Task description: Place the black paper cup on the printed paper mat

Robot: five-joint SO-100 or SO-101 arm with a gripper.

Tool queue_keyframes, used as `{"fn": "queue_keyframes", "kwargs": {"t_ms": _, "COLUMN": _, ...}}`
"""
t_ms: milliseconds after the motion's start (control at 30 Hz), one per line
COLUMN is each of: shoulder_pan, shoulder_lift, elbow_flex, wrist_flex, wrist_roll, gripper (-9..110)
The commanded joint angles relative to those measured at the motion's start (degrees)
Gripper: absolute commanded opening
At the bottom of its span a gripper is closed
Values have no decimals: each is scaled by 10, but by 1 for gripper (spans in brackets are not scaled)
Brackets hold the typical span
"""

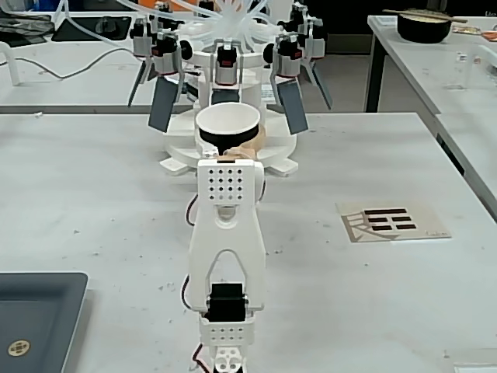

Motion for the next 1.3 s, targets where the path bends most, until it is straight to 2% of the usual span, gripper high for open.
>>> {"fn": "queue_keyframes", "kwargs": {"t_ms": 0, "shoulder_pan": 15, "shoulder_lift": 6, "elbow_flex": 1, "wrist_flex": -5, "wrist_roll": -10, "gripper": 11}}
{"fn": "queue_keyframes", "kwargs": {"t_ms": 600, "shoulder_pan": 14, "shoulder_lift": 27, "elbow_flex": 11, "wrist_flex": -8, "wrist_roll": -9, "gripper": 11}}
{"fn": "queue_keyframes", "kwargs": {"t_ms": 1267, "shoulder_pan": 16, "shoulder_lift": 217, "elbow_flex": 197, "wrist_flex": -4, "wrist_roll": 18, "gripper": 11}}
